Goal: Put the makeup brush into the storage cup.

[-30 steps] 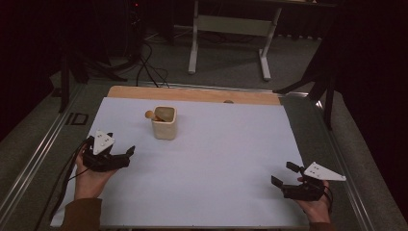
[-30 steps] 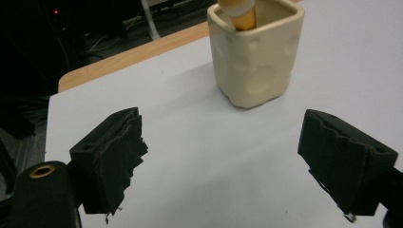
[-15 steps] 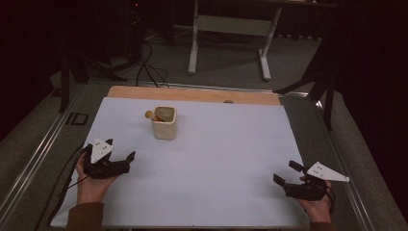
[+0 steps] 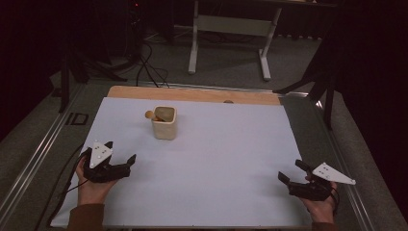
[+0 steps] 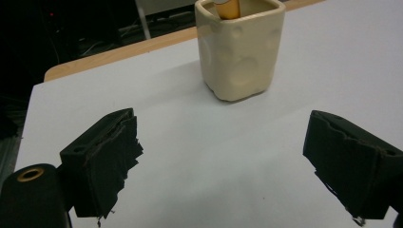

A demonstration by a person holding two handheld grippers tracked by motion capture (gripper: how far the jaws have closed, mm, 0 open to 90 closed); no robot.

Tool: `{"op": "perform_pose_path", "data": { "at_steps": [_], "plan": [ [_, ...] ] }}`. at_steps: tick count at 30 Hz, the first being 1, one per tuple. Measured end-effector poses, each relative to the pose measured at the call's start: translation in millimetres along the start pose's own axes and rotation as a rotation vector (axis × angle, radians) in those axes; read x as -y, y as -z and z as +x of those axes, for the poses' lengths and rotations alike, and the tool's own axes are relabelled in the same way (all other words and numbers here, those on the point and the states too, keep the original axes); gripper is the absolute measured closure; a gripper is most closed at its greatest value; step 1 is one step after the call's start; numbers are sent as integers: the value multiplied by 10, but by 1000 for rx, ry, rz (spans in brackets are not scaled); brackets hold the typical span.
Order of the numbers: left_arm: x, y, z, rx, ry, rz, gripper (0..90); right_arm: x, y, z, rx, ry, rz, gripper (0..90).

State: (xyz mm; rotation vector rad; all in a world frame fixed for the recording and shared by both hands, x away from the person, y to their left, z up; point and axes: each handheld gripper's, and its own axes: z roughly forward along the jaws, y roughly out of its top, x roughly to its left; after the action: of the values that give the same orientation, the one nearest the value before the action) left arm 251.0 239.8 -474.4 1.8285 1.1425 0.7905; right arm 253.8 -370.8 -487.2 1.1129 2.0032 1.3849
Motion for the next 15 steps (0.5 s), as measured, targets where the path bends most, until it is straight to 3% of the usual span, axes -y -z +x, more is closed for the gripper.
{"op": "perform_pose_path", "data": {
  "at_steps": [2, 8, 15],
  "plan": [
    [2, 0, 2, 14, 12, -4, 112, 4, 13, -13, 9, -2, -4, 100],
    [15, 15, -10, -5, 2, -2, 111, 8, 45, -38, 24, -4, -10, 100],
    [69, 93, 79, 2, 68, -51, 116, 10, 79, -57, 42, -4, -23, 100]
  ]
}}
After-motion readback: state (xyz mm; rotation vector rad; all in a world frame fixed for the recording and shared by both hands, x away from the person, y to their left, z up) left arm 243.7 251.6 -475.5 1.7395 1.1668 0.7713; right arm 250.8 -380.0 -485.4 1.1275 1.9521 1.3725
